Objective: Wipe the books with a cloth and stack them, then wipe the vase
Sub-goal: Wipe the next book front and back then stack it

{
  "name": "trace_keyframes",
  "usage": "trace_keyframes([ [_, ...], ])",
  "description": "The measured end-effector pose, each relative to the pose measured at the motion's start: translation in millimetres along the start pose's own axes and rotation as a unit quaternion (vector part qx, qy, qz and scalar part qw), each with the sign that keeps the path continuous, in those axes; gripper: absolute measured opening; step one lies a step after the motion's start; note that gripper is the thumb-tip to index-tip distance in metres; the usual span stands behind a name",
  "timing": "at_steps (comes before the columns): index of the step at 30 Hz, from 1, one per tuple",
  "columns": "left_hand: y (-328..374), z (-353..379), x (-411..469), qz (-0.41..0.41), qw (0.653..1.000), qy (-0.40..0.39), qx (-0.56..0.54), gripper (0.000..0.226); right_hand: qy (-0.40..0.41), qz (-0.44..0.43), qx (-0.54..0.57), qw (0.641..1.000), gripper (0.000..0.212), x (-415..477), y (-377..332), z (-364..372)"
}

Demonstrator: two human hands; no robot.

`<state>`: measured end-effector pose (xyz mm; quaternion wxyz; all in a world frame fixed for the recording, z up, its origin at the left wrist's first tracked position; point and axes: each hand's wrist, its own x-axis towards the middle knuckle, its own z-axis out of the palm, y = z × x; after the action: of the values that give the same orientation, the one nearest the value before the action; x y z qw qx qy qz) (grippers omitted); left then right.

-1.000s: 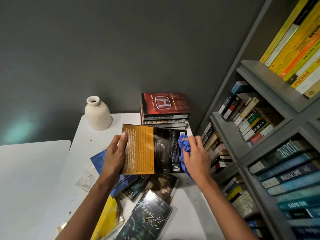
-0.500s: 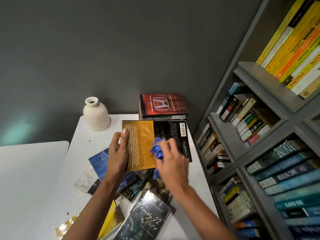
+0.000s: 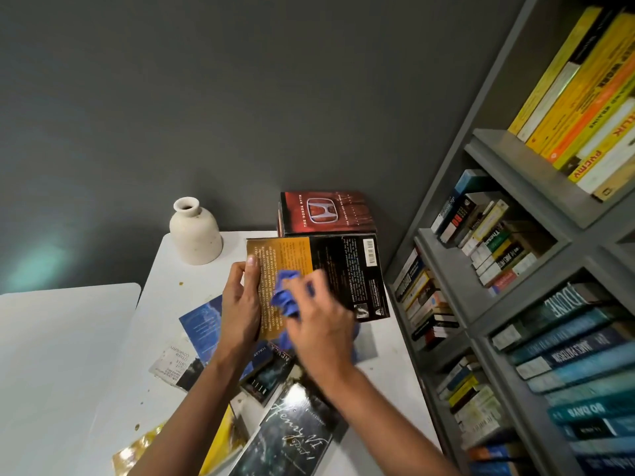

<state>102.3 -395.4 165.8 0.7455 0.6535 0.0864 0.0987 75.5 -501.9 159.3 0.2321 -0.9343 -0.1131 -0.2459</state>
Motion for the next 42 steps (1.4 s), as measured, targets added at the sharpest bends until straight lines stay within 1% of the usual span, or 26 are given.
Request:
trace_keyframes([
  [2,-4,-2,-1,0.007,1.0,-0.003,-0.008,0.036,-0.041,-0.065,0.005,0.997,0.037,-14,-13,2],
  [3,-6,-5,0,-0.006,1.0,-0.001,-0.016,0.038,-0.047,-0.068,0.009,0.997,0.04,-16,-6,0],
  [5,-8,-11,0,-0.037,0.999,0.006,-0.026,0.034,-0.032,-0.007,0.007,0.999,0.047,-12,25,-6],
  [8,-9,-14,-1,-0.051,0.999,0.002,-0.01,0.031,-0.002,0.157,-0.049,0.986,0.031,11,64,-21],
  [10,-8,-10,-3,-0.05,0.999,-0.001,-0.01,0.036,0.013,0.191,-0.086,0.978,0.026,28,64,-22],
  [12,-5,-5,-1,-0.05,0.999,0.002,-0.016,0.034,0.026,0.162,-0.062,0.984,0.028,38,43,-16],
  [13,-3,-4,0,-0.05,0.999,0.002,-0.021,0.033,0.022,0.13,-0.044,0.99,0.031,38,31,-10],
  [15,0,-3,0,-0.051,0.998,-0.001,-0.034,0.032,-0.007,0.043,-0.024,0.999,0.039,29,13,-2],
  [17,0,-6,-2,-0.053,0.998,-0.006,-0.036,0.032,-0.035,0.002,-0.021,0.999,0.044,24,16,-3],
  [18,-2,-8,-3,-0.052,0.998,-0.005,-0.032,0.031,-0.033,0.023,-0.021,0.999,0.045,26,26,-7],
  [19,-3,-10,-5,-0.051,0.998,-0.003,-0.025,0.031,-0.022,0.073,-0.029,0.997,0.042,31,38,-11],
  [21,-4,-12,-6,-0.049,0.999,-0.005,-0.019,0.032,-0.003,0.2,-0.057,0.978,0.032,41,60,-20],
  [22,-6,-13,-6,-0.048,0.999,-0.011,-0.02,0.033,0.009,0.231,-0.069,0.971,0.029,46,65,-23],
  [23,-5,-11,-6,-0.049,0.998,-0.017,-0.021,0.033,0.02,0.234,-0.076,0.969,0.027,49,63,-23],
  [25,-2,-6,-6,-0.048,0.998,-0.027,-0.029,0.031,0.023,0.174,-0.05,0.983,0.029,51,39,-19],
  [27,1,-1,-6,-0.051,0.997,-0.028,-0.053,0.031,0.005,0.059,-0.013,0.998,0.033,42,11,-9],
  [28,0,-2,-6,-0.052,0.996,-0.028,-0.07,0.032,-0.002,0.017,-0.011,1.0,0.035,37,4,-6],
  [29,1,-3,-6,-0.056,0.995,-0.026,-0.081,0.033,-0.004,0.005,-0.018,1.0,0.036,35,6,-5],
  [30,-1,-5,-6,-0.056,0.994,-0.024,-0.087,0.033,0.002,0.023,-0.027,0.999,0.035,36,15,-7],
  [32,-4,-11,-8,-0.046,0.995,-0.016,-0.083,0.036,0.006,0.133,-0.053,0.99,0.033,38,41,-17],
  [34,-4,-15,-8,-0.033,0.997,-0.023,-0.072,0.048,0.009,0.236,-0.086,0.968,0.03,39,65,-27],
  [35,-3,-15,-8,-0.031,0.997,-0.027,-0.071,0.05,0.015,0.254,-0.097,0.962,0.03,40,70,-29],
  [36,-5,-15,-6,-0.036,0.996,-0.031,-0.073,0.047,0.022,0.255,-0.102,0.961,0.031,40,71,-29],
  [38,-5,-11,-3,-0.049,0.996,-0.039,-0.067,0.035,0.026,0.225,-0.096,0.969,0.03,42,59,-21],
  [40,-5,-4,-3,-0.059,0.995,-0.053,-0.061,0.032,0.027,0.168,-0.071,0.983,0.032,42,39,-9],
  [42,-5,-1,-3,-0.073,0.993,-0.061,-0.068,0.032,0.019,0.088,-0.037,0.995,0.034,40,16,-2],
])
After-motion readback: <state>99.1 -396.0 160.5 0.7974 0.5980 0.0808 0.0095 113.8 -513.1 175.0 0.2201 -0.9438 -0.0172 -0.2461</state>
